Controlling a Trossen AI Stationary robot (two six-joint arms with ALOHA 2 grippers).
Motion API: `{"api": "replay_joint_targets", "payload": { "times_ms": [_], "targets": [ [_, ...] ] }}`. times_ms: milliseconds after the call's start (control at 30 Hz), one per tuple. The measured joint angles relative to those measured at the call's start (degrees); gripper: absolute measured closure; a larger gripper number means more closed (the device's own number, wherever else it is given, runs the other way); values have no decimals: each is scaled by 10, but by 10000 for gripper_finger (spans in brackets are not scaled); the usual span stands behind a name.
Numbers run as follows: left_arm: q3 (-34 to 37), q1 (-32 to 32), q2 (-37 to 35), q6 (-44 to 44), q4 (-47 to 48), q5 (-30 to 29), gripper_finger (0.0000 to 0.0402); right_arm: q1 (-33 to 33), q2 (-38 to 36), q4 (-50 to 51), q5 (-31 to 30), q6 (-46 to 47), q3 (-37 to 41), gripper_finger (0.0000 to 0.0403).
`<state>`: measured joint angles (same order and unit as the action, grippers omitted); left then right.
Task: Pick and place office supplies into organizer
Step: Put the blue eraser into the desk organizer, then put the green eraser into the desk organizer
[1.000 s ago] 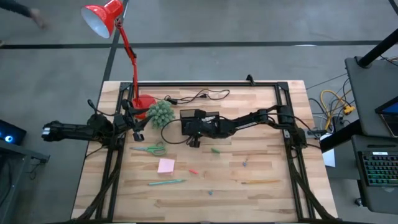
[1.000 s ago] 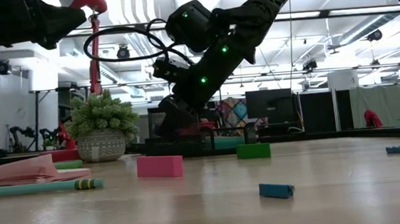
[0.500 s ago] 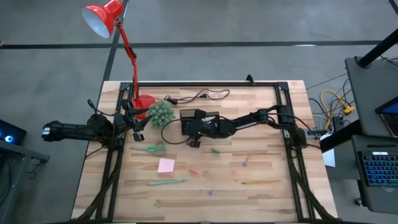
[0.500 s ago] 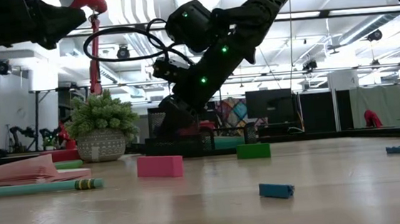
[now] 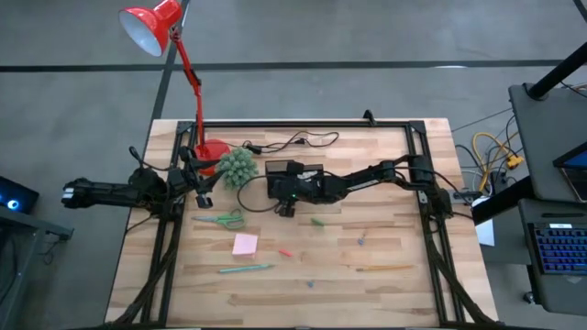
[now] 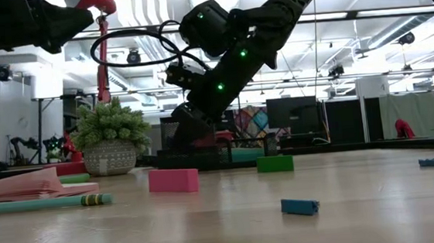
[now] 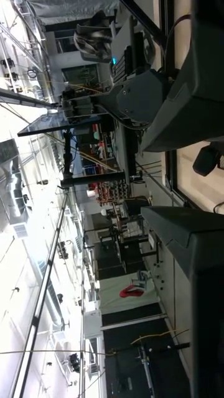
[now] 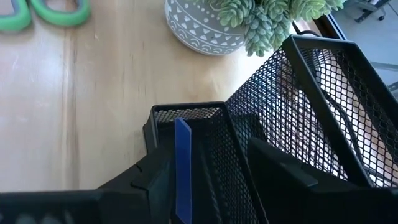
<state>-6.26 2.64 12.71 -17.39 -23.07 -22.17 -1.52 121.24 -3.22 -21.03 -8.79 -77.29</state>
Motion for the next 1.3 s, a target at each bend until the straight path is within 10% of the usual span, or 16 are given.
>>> {"api": "replay_joint_targets", "payload": {
  "times_ms": [1300],
  "targets": [
    [0, 0, 0, 0, 0, 0, 262, -4, 0, 0, 0, 144, -9, 223]
  ]
}}
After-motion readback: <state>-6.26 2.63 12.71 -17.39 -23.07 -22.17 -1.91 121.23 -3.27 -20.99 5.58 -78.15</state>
